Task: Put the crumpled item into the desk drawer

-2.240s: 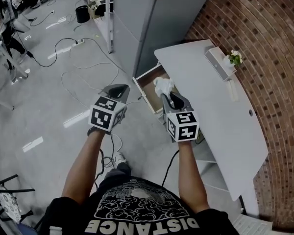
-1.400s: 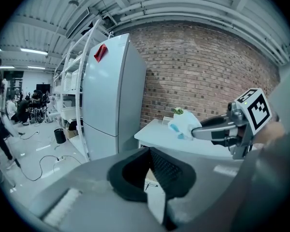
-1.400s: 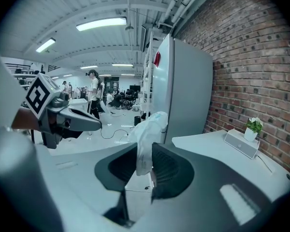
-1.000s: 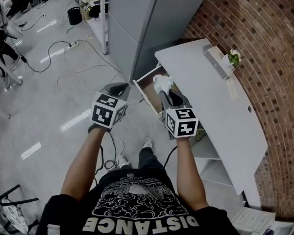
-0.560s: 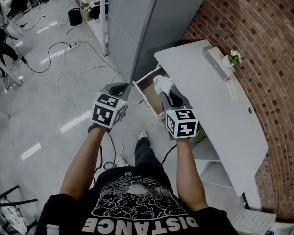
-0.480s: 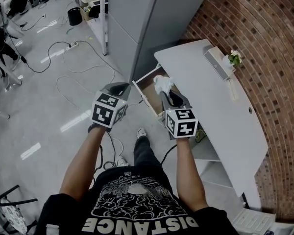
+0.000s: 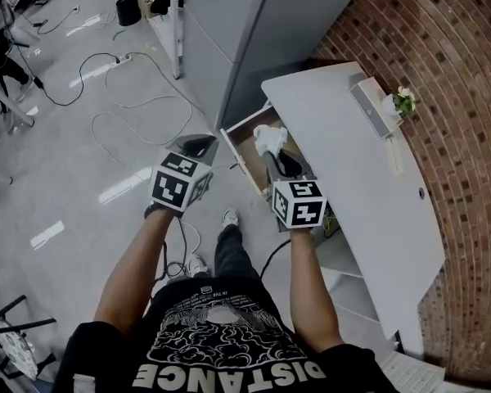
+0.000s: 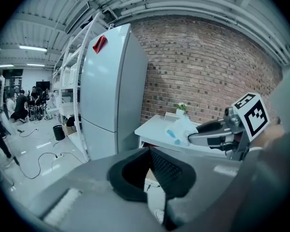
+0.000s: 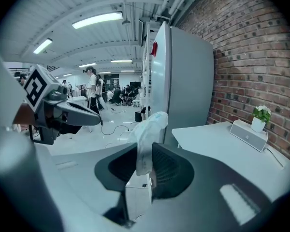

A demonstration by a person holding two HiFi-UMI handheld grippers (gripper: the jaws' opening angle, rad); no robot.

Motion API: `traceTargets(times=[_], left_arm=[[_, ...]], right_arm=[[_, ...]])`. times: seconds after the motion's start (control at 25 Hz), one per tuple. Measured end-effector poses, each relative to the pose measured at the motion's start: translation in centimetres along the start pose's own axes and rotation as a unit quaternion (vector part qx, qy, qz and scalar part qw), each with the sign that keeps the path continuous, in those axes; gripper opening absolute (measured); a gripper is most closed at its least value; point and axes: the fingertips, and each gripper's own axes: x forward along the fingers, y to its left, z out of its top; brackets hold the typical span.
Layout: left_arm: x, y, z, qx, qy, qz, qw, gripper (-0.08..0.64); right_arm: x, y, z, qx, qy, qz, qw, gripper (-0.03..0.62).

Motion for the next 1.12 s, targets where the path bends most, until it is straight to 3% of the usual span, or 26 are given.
traceTargets(times=[0.36,0.76,1.12], left_arm=[[3.9,1.5,-1.1,-0.040,0.021,0.008,0.9990,0.005],[8.0,3.3,-4.0,-0.054,0.046,0.038,0.9968,0.005],[11.8,3.9,-6.0,-0.085,0.064,0.041,0.9935,0.005]], right_arm=[[4.5,-2.0,-3.0,0.010,0.042,0.022,0.999,0.081],[9.5,-3.9,-6.4,0.020,0.078,0.050,0.995,0.081],[14.0,-5.5,-9.9,0.025,0.104,0.071,0.992,0.081]])
